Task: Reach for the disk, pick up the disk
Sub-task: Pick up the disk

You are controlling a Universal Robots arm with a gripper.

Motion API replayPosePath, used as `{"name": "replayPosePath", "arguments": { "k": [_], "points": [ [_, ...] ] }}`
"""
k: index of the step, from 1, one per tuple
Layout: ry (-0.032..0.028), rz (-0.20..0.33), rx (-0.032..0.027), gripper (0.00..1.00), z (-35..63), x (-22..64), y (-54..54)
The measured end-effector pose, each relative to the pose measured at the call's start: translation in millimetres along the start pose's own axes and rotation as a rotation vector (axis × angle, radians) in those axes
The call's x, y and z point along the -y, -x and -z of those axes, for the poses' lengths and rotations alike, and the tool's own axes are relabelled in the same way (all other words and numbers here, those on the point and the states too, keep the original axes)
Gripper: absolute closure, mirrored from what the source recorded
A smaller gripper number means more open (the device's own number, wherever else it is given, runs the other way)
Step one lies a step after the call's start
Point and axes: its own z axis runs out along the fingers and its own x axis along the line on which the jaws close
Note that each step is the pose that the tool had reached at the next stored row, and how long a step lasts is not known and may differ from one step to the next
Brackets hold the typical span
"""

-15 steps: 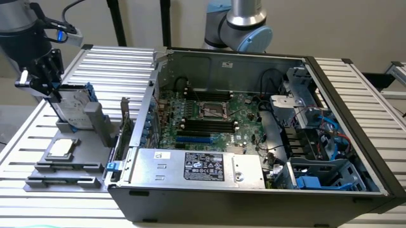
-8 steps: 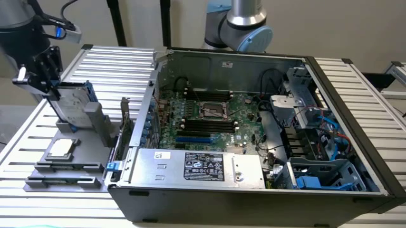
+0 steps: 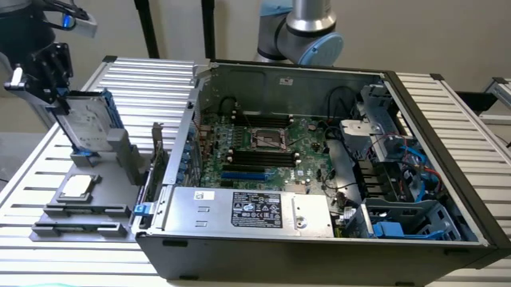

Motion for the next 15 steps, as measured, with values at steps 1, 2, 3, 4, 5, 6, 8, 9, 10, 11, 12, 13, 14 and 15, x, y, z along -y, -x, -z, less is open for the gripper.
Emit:
{"name": "replayPosePath", "arguments": {
  "k": [1,2,3,4,5,6,8,9,10,11,12,13,14,15],
  "points": [
    [0.0,0.0,0.0,0.67,4.5,0.2,0.0],
    [-0.0001,0.0,0.0001,0.67,9.2,0.4,0.1],
    [0.0,0.0,0.0,0.67,13.8,0.6,0.2],
    [0.0,0.0,0.0,0.67,18.4,0.9,0.2],
    [-0.0001,0.0,0.0,0.67,22.9,1.2,0.3],
    [0.0001,0.0,0.0,0.67,27.4,1.6,0.3],
    [0.0,0.0,0.0,0.67,36.4,2.7,0.3],
    [0.0001,0.0,0.0,0.67,40.9,3.3,0.4],
    [-0.0001,0.0,0.0,0.67,45.4,4.1,0.5],
    [0.0,0.0,0.0,0.67,50.1,5.2,0.5],
    [0.0001,0.0,-0.0001,0.67,54.6,6.4,0.5],
    [0.0,0.0,0.0,0.67,59.1,8.0,0.5],
    [0.0,0.0,0.0001,0.67,63.7,10.2,0.5],
    [0.0,0.0,0.0004,0.67,68.5,13.0,0.4]
  ]
}}
